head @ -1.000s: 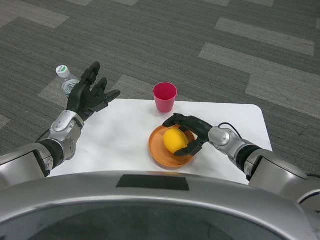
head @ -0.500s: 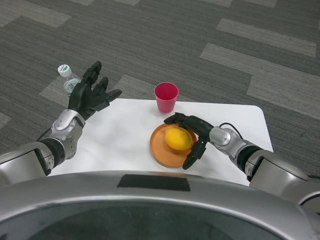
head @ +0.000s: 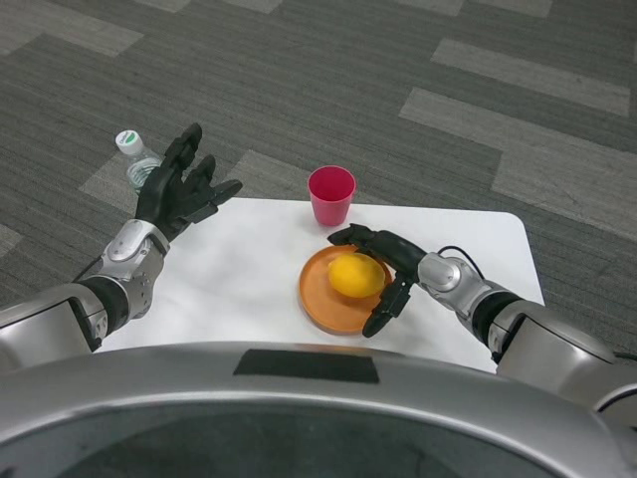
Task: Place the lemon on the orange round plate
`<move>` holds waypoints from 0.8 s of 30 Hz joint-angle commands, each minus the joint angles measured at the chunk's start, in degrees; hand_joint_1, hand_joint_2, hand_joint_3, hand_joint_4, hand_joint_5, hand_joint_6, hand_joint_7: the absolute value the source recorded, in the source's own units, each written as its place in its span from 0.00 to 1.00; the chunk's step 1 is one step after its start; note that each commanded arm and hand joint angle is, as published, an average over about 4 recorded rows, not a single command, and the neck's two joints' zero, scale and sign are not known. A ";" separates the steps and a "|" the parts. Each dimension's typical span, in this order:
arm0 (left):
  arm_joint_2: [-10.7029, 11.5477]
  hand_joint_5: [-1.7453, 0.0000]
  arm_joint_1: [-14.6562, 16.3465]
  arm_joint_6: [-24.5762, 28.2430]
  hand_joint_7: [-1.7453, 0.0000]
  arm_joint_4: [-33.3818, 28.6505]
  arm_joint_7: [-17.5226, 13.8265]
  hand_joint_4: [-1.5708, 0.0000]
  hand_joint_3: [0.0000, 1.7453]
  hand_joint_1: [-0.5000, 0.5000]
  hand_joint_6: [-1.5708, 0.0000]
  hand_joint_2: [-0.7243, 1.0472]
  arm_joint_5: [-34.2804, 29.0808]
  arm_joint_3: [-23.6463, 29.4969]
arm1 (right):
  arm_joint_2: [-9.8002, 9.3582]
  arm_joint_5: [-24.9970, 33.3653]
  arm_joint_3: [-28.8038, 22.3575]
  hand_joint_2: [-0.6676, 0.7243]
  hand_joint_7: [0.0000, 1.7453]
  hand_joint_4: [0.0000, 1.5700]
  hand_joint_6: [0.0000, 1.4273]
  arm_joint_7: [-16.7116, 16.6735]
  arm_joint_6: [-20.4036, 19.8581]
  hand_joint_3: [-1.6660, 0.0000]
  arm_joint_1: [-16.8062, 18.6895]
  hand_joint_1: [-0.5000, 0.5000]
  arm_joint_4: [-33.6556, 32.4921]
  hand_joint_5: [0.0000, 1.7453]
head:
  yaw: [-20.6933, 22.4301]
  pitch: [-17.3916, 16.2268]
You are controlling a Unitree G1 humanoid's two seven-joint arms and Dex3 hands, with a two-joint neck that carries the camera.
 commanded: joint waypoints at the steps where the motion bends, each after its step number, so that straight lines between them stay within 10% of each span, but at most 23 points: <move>1: 1.00 1.00 -0.16 -0.42 1.00 0.42 0.17 1.00 0.05 1.00 1.00 0.75 -0.17 0.51 | -0.43 0.37 -2.32 0.41 0.20 0.00 0.00 -0.26 -0.48 0.86 0.35 0.51 -0.77 0.49 | 0.06 0.09; 24: 1.08 1.00 -0.68 -0.42 1.00 0.42 0.17 1.00 0.05 1.00 1.00 0.75 -0.21 0.51 | -2.41 0.54 -20.60 0.38 0.16 0.00 0.00 -1.41 -10.02 0.86 9.84 0.58 -11.97 0.50 | -0.35 1.84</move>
